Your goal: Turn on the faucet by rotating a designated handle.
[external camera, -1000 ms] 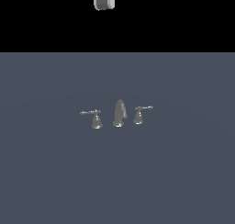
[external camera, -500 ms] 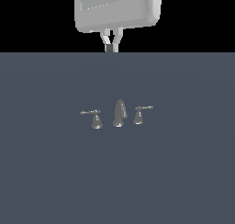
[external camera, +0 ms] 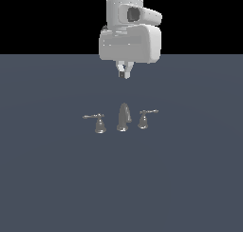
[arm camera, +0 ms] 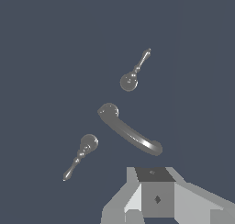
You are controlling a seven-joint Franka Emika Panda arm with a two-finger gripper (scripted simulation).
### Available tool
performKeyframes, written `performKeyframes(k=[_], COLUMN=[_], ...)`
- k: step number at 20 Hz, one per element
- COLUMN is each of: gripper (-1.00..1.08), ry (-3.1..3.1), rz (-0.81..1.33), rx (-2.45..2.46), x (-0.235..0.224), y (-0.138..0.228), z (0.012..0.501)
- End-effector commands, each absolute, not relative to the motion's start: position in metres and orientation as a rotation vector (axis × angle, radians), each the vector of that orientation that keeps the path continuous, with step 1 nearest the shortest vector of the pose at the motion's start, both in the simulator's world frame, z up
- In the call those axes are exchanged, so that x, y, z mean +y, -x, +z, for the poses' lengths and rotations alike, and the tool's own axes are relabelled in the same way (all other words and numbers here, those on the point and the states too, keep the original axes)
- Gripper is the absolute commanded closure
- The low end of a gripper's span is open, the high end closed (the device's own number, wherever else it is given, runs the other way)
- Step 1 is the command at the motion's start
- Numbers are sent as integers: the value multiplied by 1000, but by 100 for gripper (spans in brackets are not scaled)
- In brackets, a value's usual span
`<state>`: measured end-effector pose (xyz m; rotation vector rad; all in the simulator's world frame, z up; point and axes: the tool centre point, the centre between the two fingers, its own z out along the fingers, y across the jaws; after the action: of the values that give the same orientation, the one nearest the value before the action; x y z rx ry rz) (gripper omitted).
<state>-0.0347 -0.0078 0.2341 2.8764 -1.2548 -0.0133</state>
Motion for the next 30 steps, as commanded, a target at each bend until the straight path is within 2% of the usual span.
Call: performKeyframes(k=[1,16,30], gripper=[108,108,108], ry=[-2839,-2561,-2409], rz=[-11,-1,1], rx=[-1338,-1813,-2015], x=[-15,-81,-119], y=[21,-52,-77], z=[217,119,76])
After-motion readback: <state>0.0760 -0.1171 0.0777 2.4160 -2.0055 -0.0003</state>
